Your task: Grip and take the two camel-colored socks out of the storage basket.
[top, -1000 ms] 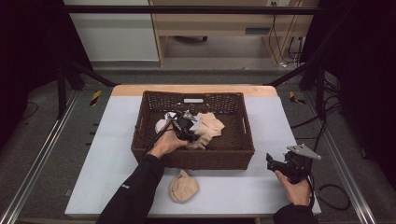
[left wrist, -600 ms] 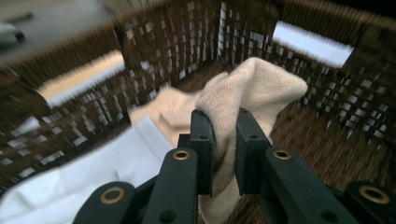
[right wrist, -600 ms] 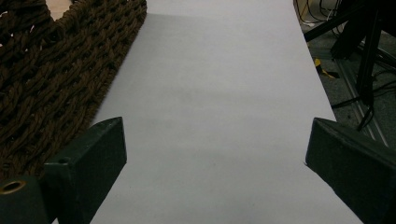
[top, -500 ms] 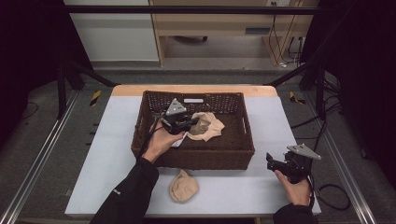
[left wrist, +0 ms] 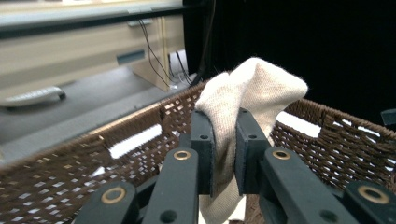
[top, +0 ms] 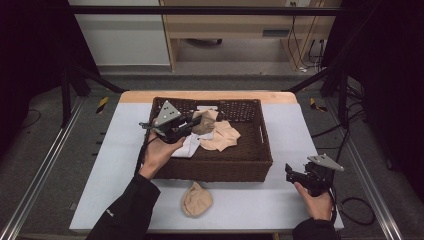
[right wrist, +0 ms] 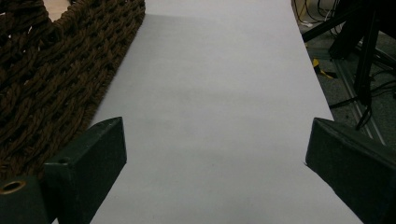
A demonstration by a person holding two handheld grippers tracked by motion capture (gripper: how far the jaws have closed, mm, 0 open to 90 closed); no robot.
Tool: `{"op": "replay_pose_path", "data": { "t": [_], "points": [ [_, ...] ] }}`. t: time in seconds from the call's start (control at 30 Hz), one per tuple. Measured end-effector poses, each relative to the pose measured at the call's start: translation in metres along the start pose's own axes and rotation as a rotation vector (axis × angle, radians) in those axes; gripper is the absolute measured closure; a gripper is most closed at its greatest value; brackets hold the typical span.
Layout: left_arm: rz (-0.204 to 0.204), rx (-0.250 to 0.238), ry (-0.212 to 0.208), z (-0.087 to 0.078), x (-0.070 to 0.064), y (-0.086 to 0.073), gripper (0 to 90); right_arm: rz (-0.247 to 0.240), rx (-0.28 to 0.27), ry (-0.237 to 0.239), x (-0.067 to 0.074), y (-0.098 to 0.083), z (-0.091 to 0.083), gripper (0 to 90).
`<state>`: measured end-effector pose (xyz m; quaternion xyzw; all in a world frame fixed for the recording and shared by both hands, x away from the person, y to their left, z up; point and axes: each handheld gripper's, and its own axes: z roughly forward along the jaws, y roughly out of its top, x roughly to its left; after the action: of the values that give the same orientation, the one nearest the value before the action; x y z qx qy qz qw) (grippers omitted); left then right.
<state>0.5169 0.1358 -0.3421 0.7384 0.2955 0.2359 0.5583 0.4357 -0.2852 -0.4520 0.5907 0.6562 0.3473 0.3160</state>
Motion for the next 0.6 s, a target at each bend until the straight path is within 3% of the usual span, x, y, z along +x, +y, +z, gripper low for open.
{"op": "replay_pose_path", "data": {
  "t": [0.13,0.3,0.6],
  "points": [
    [-0.005,-0.024,-0.002,-0.011,-0.003,0.003,79.5,-0.002,-0.001,-0.001,0.0,0.0,0.0,5.4],
    [-0.009,-0.068,-0.019,-0.04,-0.01,0.007,79.4,0.0,-0.007,-0.003,-0.001,0.0,-0.001,5.4],
    [-0.019,-0.098,-0.047,-0.08,-0.019,-0.004,79.3,0.001,-0.004,-0.002,0.001,0.0,-0.001,5.4]
  ]
}}
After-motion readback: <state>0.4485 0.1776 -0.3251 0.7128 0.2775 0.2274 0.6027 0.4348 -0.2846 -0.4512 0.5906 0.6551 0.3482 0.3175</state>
